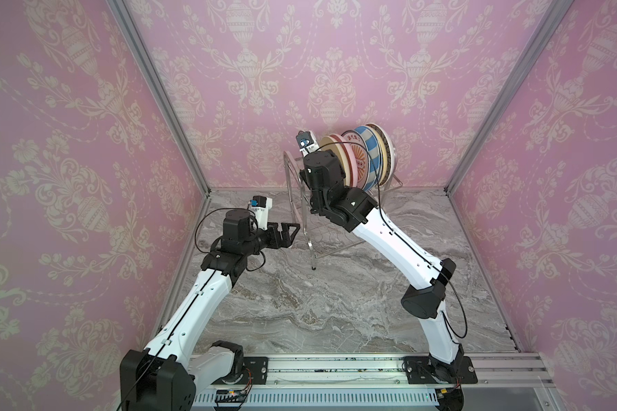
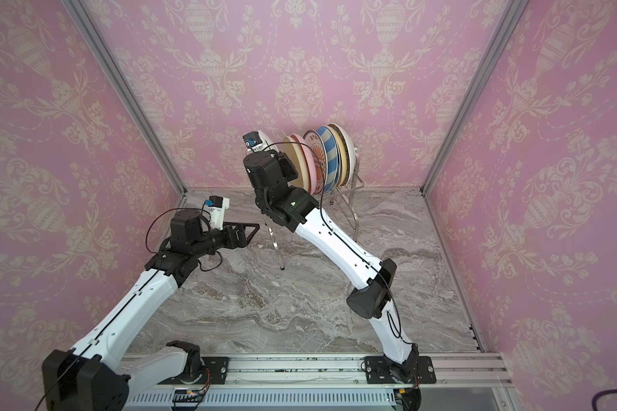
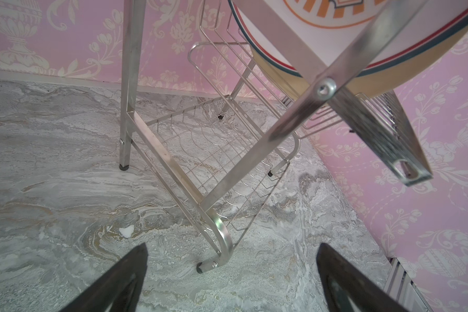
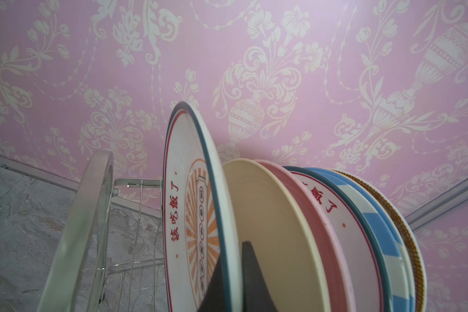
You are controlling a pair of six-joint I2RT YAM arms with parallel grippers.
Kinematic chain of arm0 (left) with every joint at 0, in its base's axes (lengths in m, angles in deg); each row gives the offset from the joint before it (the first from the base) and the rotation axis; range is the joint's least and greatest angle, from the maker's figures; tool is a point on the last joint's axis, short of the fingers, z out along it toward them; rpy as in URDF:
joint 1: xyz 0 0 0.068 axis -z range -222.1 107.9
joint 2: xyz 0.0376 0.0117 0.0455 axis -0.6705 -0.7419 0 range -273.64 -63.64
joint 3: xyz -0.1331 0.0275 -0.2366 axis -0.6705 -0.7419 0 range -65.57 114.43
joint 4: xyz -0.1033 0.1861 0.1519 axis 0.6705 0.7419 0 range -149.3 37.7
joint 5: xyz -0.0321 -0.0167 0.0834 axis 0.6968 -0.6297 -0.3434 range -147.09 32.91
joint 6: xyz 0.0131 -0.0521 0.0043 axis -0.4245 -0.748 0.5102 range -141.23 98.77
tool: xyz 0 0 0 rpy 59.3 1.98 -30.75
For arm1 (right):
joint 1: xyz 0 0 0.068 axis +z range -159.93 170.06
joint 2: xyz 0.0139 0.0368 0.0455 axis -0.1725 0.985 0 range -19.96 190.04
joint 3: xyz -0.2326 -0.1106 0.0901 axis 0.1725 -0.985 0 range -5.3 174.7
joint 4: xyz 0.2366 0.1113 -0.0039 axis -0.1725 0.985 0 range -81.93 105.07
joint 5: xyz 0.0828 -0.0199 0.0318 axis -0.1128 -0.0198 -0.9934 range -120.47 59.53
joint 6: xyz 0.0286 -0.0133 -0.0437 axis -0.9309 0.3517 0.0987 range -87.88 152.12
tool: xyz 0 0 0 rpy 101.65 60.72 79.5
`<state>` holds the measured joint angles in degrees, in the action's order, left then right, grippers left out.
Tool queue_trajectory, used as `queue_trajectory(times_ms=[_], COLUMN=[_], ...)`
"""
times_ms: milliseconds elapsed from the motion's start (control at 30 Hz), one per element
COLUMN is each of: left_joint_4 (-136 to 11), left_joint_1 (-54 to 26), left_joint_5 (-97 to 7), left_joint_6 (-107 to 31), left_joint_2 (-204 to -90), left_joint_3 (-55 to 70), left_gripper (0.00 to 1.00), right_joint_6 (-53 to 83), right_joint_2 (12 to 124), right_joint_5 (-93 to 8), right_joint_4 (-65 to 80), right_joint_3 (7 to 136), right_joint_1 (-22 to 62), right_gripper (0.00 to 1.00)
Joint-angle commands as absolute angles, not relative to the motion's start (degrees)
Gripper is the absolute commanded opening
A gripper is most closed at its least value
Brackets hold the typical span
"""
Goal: Load plates into a dish rack
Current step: Place the plate on the dish rack.
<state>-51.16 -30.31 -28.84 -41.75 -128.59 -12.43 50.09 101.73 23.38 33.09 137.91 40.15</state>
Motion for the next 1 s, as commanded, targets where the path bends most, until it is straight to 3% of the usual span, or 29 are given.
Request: queue_trajectory(times_ms=[0, 700, 967], left_joint_4=[-52.1, -51.5, -51.7], left_joint_1=[-30.6, -30.7, -30.5], left_joint_5=[-27.9, -27.8, -27.6], left_joint_6=[-42.3, -42.6, -42.8], left_joint_2=[-129.0, -129.6, -129.8], left_joint_3=[-11.4, -11.0, -10.7], left_gripper=[0.99, 0.99, 0.99], right_joint_6=[49.6, 43.0, 42.8], right_joint_2=[98.8, 91.1, 91.2], right_joint_5=[24.9, 22.7, 19.4], right_joint_4=[27.7, 24.3, 26.3], right_joint_3=[136.1, 119.9, 119.5], right_joint_1=[40.0, 37.7, 36.9], right_gripper=[0.00, 0.00, 0.00])
